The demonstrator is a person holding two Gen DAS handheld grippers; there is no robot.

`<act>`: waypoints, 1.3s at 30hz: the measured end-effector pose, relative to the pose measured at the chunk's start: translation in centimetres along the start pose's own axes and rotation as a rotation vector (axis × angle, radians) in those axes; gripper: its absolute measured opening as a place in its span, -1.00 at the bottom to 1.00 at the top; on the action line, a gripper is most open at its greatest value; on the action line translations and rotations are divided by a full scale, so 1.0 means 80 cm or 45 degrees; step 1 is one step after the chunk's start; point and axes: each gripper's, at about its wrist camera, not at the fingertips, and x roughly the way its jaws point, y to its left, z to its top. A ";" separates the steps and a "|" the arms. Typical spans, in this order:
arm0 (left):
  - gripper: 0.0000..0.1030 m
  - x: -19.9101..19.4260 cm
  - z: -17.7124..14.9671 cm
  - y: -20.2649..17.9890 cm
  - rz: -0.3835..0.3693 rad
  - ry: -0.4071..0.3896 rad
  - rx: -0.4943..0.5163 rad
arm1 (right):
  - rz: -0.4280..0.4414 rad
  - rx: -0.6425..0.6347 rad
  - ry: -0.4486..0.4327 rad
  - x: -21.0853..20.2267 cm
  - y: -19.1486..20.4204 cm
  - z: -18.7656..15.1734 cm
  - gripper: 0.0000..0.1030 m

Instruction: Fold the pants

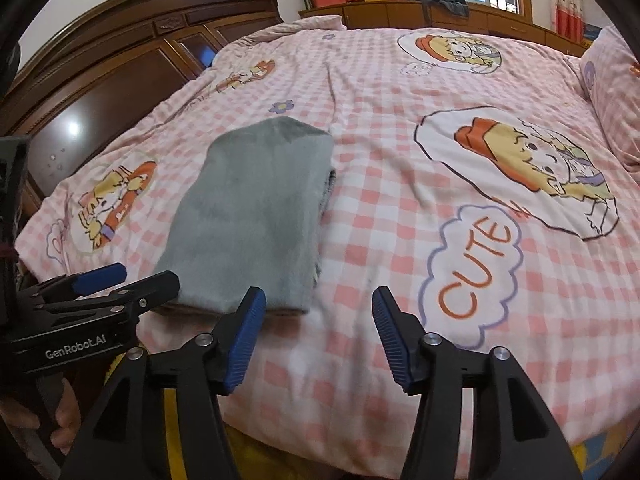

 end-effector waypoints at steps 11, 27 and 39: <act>0.67 0.016 -0.017 -0.006 0.004 0.074 -0.012 | -0.019 0.004 0.044 0.009 -0.001 -0.009 0.10; 0.73 0.024 -0.021 0.000 -0.006 0.104 -0.039 | -0.019 0.017 0.079 0.020 0.002 -0.014 0.10; 0.73 0.026 -0.022 -0.001 -0.006 0.096 -0.032 | -0.017 0.037 0.090 0.022 -0.001 -0.015 0.10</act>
